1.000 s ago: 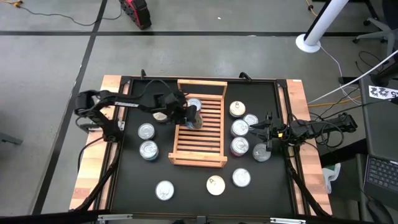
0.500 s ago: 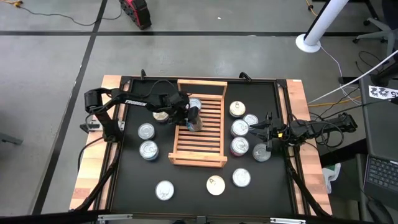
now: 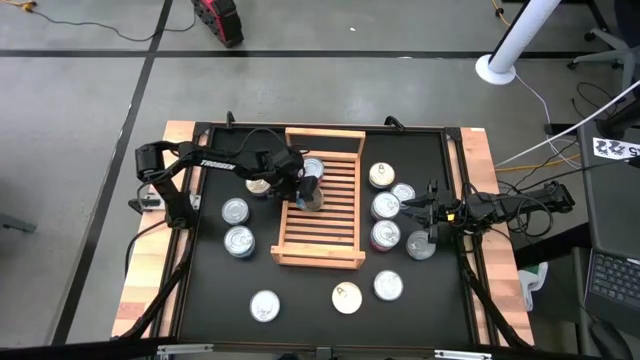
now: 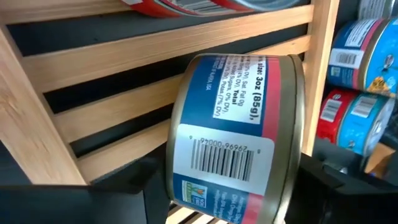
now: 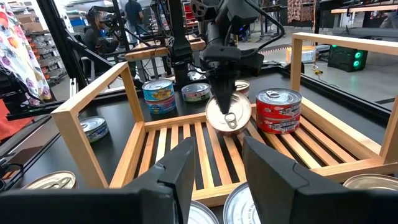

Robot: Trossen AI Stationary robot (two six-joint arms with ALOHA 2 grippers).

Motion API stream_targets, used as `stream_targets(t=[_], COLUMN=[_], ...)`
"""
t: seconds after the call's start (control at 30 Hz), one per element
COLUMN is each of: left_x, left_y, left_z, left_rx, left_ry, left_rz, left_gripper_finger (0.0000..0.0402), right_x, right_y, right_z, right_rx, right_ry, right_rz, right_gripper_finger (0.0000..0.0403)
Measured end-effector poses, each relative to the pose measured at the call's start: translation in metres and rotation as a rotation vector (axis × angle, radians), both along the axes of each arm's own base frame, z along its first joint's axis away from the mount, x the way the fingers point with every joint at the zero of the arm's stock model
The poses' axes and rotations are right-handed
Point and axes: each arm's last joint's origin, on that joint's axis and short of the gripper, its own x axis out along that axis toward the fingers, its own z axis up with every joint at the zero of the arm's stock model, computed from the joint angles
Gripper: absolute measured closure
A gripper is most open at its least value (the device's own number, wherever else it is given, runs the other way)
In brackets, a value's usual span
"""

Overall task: Stack canned seafood by type on shelf
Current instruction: Put the blue-pink tuna can on the shelf

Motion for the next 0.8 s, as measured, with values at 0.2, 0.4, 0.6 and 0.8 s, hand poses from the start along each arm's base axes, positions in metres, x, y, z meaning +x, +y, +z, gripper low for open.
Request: stream_targets(t=[0.2,0.4,0.6,0.8], left_x=[-0.005,-0.01,-0.017,-0.021], left_y=[0.001,0.01,0.024,0.028], left_z=[-0.002,-0.003,-0.002,-0.003], left_rx=[-0.004,-0.033,-0.048,-0.097], left_ry=[0.036,0.025,0.029,0.047], left_rz=[-0.043,-0.076,-0.014,0.025], left_gripper_finger=[0.0148,0.014,0.014,0.0139], right_x=[0.0,0.0,0.0,0.0], right_y=[0.0,0.0,0.0,0.0], right_z=[0.0,0.0,0.0,0.0], right_rx=[-0.001,0.0,0.0,0.0], right_ry=[0.001,0.001,0.001,0.001], right_rz=[0.0,0.0,0.0,0.0], right_gripper_finger=[0.0267,0.0267,0.0267,0.0267])
